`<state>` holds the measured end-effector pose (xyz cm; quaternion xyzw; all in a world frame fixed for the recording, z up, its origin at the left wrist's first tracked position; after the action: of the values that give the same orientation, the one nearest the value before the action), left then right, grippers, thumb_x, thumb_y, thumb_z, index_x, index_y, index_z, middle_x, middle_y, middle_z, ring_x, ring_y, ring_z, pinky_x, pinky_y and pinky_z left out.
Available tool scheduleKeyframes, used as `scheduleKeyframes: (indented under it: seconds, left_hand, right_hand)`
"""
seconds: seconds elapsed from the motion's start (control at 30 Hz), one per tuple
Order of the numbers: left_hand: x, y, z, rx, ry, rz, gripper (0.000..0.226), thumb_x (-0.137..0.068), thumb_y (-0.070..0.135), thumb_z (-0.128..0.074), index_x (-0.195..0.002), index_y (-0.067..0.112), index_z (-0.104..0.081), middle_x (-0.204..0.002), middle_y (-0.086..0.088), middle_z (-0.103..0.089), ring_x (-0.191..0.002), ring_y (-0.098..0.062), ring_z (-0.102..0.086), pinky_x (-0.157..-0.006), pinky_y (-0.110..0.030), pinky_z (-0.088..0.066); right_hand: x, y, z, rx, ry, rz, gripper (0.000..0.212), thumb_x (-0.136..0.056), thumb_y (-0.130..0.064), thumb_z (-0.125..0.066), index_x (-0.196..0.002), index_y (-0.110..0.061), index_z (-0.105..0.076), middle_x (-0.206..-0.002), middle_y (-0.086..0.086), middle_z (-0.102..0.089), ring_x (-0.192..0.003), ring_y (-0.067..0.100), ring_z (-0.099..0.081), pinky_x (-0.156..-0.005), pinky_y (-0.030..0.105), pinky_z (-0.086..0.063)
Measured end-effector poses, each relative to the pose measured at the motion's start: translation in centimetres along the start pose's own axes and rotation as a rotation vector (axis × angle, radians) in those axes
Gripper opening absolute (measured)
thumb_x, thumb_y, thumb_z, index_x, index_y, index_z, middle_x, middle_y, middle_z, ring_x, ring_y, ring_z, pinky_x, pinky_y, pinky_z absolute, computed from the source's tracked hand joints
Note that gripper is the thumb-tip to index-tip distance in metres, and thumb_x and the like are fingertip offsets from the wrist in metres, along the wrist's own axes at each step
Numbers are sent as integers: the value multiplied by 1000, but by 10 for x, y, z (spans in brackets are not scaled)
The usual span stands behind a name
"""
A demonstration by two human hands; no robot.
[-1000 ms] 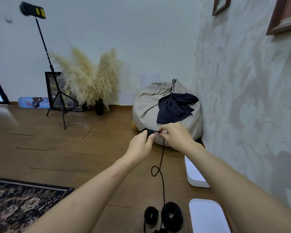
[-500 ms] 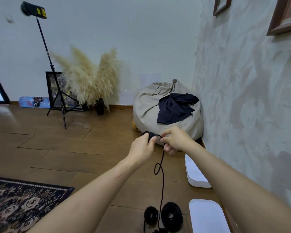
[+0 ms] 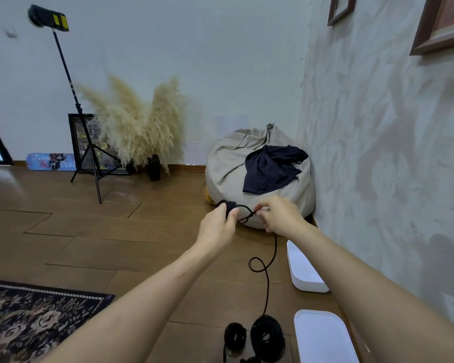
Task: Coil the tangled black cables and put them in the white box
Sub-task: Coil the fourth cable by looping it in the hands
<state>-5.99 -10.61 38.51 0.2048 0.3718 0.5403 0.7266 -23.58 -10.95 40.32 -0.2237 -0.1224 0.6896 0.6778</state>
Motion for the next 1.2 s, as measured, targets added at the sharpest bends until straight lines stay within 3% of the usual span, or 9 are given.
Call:
scheduleKeyframes:
  seconds: [0.07,0.17,0.27,0.43,0.57,0.7,0.93,1.03,1.2]
  left_hand:
    - [1,0,-1,3,-6,-7,41,-108,39,-43,-88,3,-46,-77,-8,-56,-69,-24,-49,-63,-41,-37]
    - [1,-1,-1,11,-11,-6,40,-108,40,-43,-90,4,-49,-80,-10,-60,-71,-25,-52,-64,-43,-41]
    - [0,0,0,12,2,0,40,-108,39,-43,-87,5,-47,-76,-6,-56,-68,-23,-49,-62,-41,-38]
    - [-2,2,7,34,50,-1,36,-109,35,-43,-81,13,-43,-77,-6,-56,-67,-19,-47,-60,-39,-35]
    - [-1,1,7,29,45,-9,38,-108,36,-44,-81,10,-44,-77,-8,-56,-67,-20,-47,-60,-39,-36]
    - [0,0,5,28,30,-22,37,-108,37,-45,-87,7,-48,-81,-11,-60,-67,-20,-49,-61,-40,-40]
    - [0,1,5,16,36,-27,39,-107,39,-45,-87,7,-48,-82,-14,-62,-70,-27,-55,-65,-48,-46]
    - [1,2,4,24,42,-25,38,-108,39,-45,-87,8,-49,-80,-11,-60,-67,-22,-51,-61,-41,-42]
    - [-3,0,13,70,88,34,38,-108,39,-43,-94,6,-57,-87,-9,-66,-80,-26,-61,-73,-46,-49]
  right_hand:
    - [2,0,0,40,-41,54,21,-97,-27,-60,-116,-28,-69,-105,-2,-71,-101,20,-65,-84,35,-52]
    - [6,-6,-2,-25,-186,114,13,-91,-35,-65,-104,-34,-63,-99,-10,-65,-93,14,-62,-82,34,-51]
    - [5,-9,1,-128,-155,161,19,-100,-16,-59,-91,-33,-61,-94,-7,-68,-83,14,-64,-78,31,-50]
    - [4,-15,7,-229,-172,149,40,-101,-8,-53,-136,-29,-50,-109,-7,-75,-98,8,-65,-77,21,-46]
    - [-2,-11,12,-62,-92,217,29,-100,-12,-59,-116,-30,-76,-103,-4,-74,-102,18,-63,-86,29,-47]
    - [-2,-10,21,86,15,225,27,-101,-18,-61,-116,-34,-77,-91,-14,-51,-94,15,-50,-87,35,-46]
    - [3,-16,15,-19,-31,212,23,-94,-35,-62,-93,-16,-75,-113,-3,-52,-97,18,-57,-84,33,-47]
    - [2,-13,13,7,27,250,20,-100,-24,-61,-112,-14,-73,-139,3,-47,-112,19,-59,-91,26,-43]
    - [0,-11,12,9,31,257,59,-100,-1,-48,-152,-29,-40,-170,-1,-7,-122,18,-60,-96,31,-50]
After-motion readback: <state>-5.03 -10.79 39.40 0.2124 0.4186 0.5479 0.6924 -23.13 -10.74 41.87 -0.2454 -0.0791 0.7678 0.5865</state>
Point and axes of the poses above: each hand's wrist, its own x-axis away from the middle knuckle, its own z-axis out of the back of the hand, y = z × x, the point moved 3 cm from there along -x, towards the middle knuckle
